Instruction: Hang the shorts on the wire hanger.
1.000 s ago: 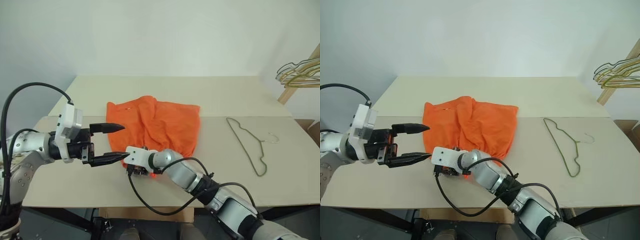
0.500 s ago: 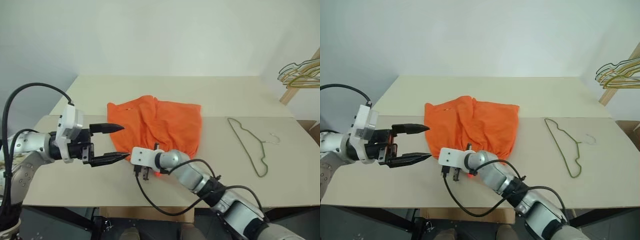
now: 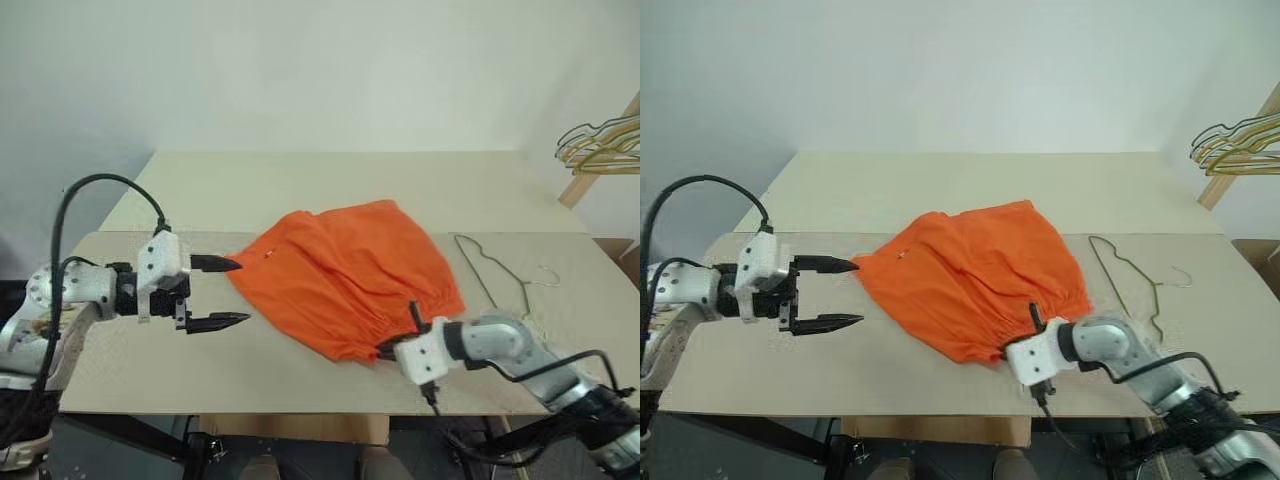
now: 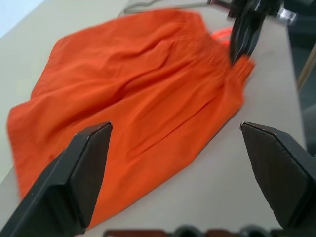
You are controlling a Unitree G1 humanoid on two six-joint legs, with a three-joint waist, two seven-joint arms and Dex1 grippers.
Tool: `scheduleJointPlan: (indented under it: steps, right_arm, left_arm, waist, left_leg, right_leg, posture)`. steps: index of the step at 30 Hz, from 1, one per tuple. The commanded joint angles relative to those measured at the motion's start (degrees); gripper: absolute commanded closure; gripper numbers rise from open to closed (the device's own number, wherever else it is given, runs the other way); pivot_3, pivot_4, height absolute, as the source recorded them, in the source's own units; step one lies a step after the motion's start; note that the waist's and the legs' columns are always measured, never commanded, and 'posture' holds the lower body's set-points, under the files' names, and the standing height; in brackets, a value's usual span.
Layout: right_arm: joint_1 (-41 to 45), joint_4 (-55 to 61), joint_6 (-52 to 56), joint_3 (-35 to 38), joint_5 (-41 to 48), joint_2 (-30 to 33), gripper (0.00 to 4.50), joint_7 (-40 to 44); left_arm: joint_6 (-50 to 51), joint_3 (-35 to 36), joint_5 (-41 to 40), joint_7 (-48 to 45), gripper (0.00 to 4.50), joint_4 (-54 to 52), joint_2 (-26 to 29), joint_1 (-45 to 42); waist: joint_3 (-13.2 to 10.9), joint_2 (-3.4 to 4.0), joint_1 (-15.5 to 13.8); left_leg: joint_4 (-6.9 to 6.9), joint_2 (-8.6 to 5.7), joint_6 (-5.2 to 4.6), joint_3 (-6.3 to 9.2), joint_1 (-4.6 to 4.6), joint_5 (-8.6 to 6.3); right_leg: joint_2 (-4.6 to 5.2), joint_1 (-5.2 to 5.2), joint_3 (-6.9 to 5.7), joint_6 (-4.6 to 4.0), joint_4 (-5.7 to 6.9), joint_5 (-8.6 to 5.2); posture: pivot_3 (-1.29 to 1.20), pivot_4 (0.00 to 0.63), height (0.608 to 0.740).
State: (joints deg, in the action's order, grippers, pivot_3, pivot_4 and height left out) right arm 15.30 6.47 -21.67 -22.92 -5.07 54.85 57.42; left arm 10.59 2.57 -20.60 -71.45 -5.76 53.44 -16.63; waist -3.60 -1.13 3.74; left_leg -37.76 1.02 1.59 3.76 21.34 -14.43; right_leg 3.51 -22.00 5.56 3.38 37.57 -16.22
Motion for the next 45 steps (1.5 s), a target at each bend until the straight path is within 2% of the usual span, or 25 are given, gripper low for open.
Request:
scheduleJointPlan:
  steps: [1,5,11,17,24,29,38,40,45]
  right_arm:
    - [-0.61,0.41,-3.01,3.61,2.55,0.12,4.42,0.57]
    - [-1.17,0.41,-3.26,4.64,2.14,-0.24,4.42,0.32]
    - [-3.04,2.52,-2.14,5.91,2.79,-0.04,4.42,0.73]
    - [-4.44,4.18,-0.99,7.18,3.2,-0.03,4.42,1.08]
    - [-4.64,5.14,0.21,8.42,3.74,-0.02,4.42,1.96]
    - [-5.3,5.65,0.62,9.41,4.15,0.22,4.5,2.17]
    - [-7.76,7.06,1.3,10.92,3.82,0.14,4.5,1.5]
    - [-8.33,7.26,1.58,11.16,3.4,0.42,4.5,1.4]
    - [-10.9,8.52,3.39,13.05,2.96,1.72,2.94,1.22]
  left_arm:
    - [-14.3,-4.53,10.7,1.24,0.0,9.27,-0.77,-4.52]
    - [-30.24,-11.32,22.61,3.72,0.0,24.27,-1.46,-10.87]
    - [-47.01,-19.7,36.4,9.66,0.0,43.24,-3.53,-22.3]
    - [-55.11,-26.42,47.6,18.49,0.0,57.41,-6.76,-31.07]
    - [-57.68,-32.29,57.28,30.46,0.0,68.17,-12.32,-37.41]
    - [-57.29,-34.68,61.4,38.52,1.56,73.0,-15.05,-40.33]
    - [-58.31,-34.49,60.45,39.74,4.47,75.97,-16.18,-41.35]
    - [-58.21,-33.6,59.13,38.98,4.47,76.18,-16.53,-41.23]
    - [-58.26,-32.69,57.41,37.69,4.5,75.96,-16.56,-40.77]
  waist:
    - [0.02,-0.02,0.28]
    - [0.04,-0.04,0.72]
    - [0.07,-0.09,0.66]
    - [0.13,-0.17,1.21]
    - [0.78,-0.06,1.8]
    - [0.9,-0.06,1.82]
    - [0.9,-0.08,2.51]
    - [0.9,-0.08,2.91]
    - [0.91,-0.08,3.99]
  left_leg:
    - [0.0,0.0,0.0,0.0,-0.02,0.0]
    - [-0.01,0.0,0.0,-0.03,-0.01,0.0]
    - [-0.09,-0.02,0.0,-0.03,0.05,0.0]
    - [-0.11,-0.03,-0.01,-0.02,0.07,0.01]
    - [-0.11,-0.04,-0.02,0.01,-0.22,0.0]
    - [-0.11,-0.04,-0.04,0.01,-0.6,-0.02]
    - [-0.11,-0.04,-0.04,0.02,-0.48,-0.02]
    - [-0.11,-0.04,-0.04,0.03,-0.47,-0.02]
    - [-0.11,-0.04,-0.04,0.05,-0.42,-0.02]
  right_leg:
    - [0.0,0.02,0.0,-0.01,0.01,0.0]
    - [0.0,0.0,0.04,-0.04,-0.01,0.03]
    - [0.0,-0.01,0.03,-0.03,0.01,0.03]
    - [0.01,0.01,0.02,-0.02,0.04,0.03]
    - [0.01,0.35,0.0,0.03,0.03,0.0]
    - [0.02,0.85,-0.04,0.56,-0.08,-0.31]
    - [0.02,0.75,-0.04,0.19,-0.1,-0.1]
    - [0.02,0.75,-0.04,0.2,-0.09,-0.1]
    - [0.02,0.72,-0.06,0.2,-0.1,-0.1]
  posture:
    - [-0.08,0.002,0.74]
    - [-0.1,0.0,0.74]
    - [-0.12,0.0,0.74]
    - [-0.13,0.0,0.74]
    - [-0.16,0.0,0.74]
    - [-0.18,0.0,0.74]
    - [-0.2,0.0,0.74]
    - [-0.2,0.0,0.74]
    - [-0.2,0.0,0.74]
